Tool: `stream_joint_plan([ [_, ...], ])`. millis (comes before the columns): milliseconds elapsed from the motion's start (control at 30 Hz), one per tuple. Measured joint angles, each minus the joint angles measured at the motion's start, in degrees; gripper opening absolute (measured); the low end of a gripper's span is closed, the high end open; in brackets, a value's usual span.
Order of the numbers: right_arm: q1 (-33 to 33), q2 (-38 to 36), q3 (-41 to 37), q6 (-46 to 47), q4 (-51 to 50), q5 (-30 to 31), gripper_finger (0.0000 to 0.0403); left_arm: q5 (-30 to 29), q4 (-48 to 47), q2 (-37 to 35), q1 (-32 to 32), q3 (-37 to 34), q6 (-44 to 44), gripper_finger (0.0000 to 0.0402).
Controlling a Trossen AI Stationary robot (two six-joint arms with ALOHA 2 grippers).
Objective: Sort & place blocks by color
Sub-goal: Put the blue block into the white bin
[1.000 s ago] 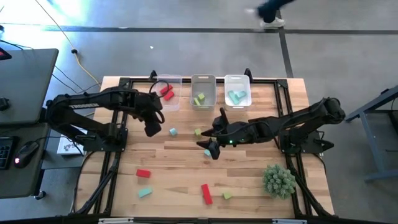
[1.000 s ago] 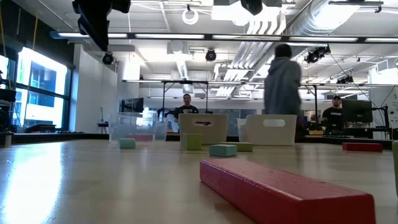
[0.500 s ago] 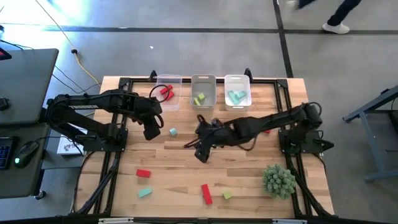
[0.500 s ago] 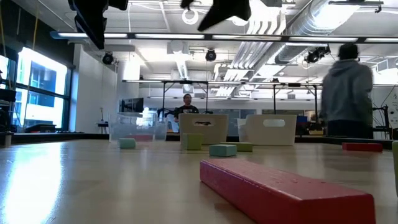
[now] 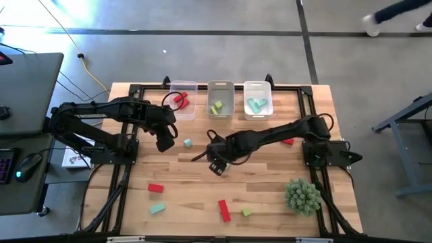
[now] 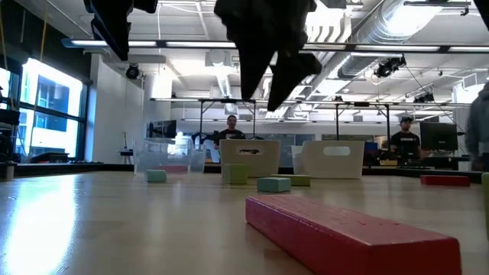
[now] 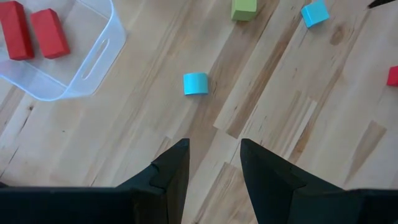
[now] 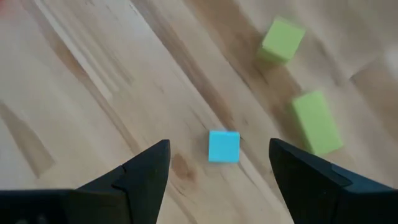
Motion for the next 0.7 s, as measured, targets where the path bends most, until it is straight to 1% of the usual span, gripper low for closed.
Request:
stream_joint_plan([
  [100,-0.9,1.9,0.0,0.7,-0.6,-2.4,0.0263,0.0,0.0,0.0,0.0,0.0,0.0,0.0133],
  [267,-1.9,4.7,0.0,1.8,-1.8,-4.1,0.0263,0.0,0.0,0.0,0.0,0.0,0.0,0.0133],
  [600,-2.8,9.5,0.0,1.6,-1.7,-9.7,0.0263,0.0,0.2,0.0,0.0,0.0,0.4,0.0133],
  [700,-2.8,10.9,-0.1,0.8,-1.6,-9.9,0.0263,0.0,0.2,0.0,0.0,0.0,0.4,0.0133],
])
